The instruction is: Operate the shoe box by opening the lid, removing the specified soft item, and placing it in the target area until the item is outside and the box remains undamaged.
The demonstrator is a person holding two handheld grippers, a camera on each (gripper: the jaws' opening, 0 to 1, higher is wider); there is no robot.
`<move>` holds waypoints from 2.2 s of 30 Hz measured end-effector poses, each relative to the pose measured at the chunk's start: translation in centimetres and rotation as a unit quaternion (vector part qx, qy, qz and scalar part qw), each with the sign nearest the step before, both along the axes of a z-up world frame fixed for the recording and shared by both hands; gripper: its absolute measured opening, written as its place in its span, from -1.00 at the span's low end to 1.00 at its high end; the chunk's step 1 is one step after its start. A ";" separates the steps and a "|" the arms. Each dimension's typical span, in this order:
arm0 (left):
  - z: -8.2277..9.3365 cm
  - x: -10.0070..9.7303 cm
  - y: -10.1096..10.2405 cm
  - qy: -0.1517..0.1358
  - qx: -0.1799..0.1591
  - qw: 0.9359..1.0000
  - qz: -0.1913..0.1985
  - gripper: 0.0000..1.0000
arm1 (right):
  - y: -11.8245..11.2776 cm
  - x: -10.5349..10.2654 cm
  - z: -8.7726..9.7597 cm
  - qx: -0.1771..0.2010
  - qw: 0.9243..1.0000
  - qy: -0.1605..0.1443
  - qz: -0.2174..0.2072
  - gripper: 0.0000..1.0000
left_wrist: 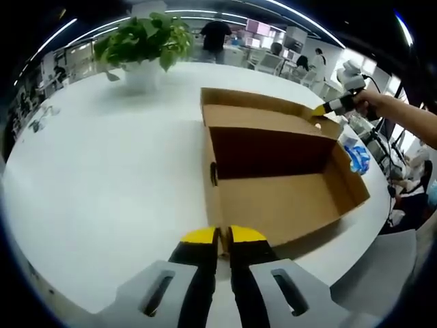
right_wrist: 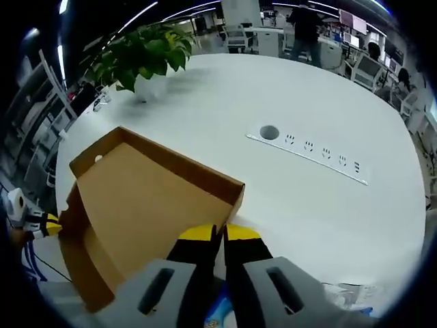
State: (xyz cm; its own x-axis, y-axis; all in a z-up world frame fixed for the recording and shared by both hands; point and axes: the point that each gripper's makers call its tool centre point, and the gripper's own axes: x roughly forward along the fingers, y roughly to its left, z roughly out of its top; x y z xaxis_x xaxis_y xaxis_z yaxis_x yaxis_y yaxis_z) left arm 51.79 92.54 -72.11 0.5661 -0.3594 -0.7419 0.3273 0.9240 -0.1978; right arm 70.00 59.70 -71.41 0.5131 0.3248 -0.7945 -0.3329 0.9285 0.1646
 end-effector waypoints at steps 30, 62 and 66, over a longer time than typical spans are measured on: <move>0.1 -0.2 -0.1 -0.001 0.000 1.000 -0.002 -0.95 | 0.1 -1.7 5.6 0.020 0.996 -0.082 0.014 -0.99; 0.1 -0.2 -0.1 -0.006 -0.005 1.000 0.000 -0.95 | 1.1 -6.0 10.0 0.017 0.984 -0.174 0.023 -1.00; 0.1 -0.2 0.0 -0.009 -0.008 1.000 0.002 -0.95 | 1.3 -6.9 10.5 0.007 0.982 -0.189 0.028 -1.00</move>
State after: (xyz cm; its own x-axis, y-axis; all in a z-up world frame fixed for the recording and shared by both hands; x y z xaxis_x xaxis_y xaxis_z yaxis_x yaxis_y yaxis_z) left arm 51.59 92.50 -71.97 0.5803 -0.3681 -0.7265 0.3269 0.9223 -0.2062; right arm 63.14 61.01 -60.96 0.7508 0.3715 -0.5461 -0.4241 0.9050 0.0326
